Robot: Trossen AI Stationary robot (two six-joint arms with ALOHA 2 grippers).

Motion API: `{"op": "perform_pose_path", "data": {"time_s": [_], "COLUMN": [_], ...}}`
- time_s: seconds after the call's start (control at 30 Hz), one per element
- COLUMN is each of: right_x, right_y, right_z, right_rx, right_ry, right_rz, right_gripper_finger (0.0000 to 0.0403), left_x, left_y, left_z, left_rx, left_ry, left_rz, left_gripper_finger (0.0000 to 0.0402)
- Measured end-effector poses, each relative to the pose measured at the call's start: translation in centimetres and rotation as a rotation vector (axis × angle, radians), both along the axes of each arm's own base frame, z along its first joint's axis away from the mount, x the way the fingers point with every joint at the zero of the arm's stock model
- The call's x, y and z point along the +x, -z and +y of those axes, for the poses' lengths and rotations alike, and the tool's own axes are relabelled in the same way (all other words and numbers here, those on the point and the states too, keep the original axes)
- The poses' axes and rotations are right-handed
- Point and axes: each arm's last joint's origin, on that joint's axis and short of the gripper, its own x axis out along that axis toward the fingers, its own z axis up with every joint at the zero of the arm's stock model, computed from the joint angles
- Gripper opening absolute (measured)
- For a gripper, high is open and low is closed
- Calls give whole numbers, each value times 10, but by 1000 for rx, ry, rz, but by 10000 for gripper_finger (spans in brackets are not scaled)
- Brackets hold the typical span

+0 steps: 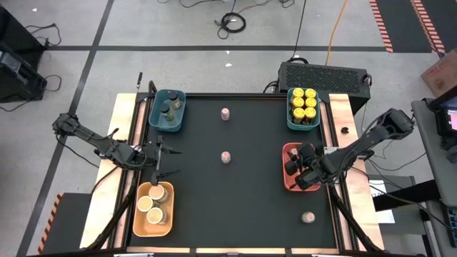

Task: Sort spices by type
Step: Put the brown spice bottle into the yellow bin, then put the brown spice bottle into the orange bin

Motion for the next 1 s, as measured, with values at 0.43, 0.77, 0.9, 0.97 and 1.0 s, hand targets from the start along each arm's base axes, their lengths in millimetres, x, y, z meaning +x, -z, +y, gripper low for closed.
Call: {"op": "perform_pose_path", "data": {"time_s": [0.43,0.77,0.9,0.97,1.0], "right_x": [2,9,13,16,18], "right_y": [10,-16,-28,-38,-44], "right_z": [3,7,10,11,12], "right_rx": [74,55,43,32,27], "right_ry": [-36,-36,-45,-58,-70], "right_rz": [57,126,144,157,161], "right_gripper_finger": [236,262,262,262,262], "left_x": [0,0,0,0,0], "left_y": [0,0,0,0,0], "left_z": [0,-1,-1,-1,-1], "left_rx": [-4,-6,-7,-7,-7], "left_ry": [0,18,24,24,24], "left_rz": [-3,-2,-2,-2,-2], "left_gripper_finger": [341,341,341,341,341]}}
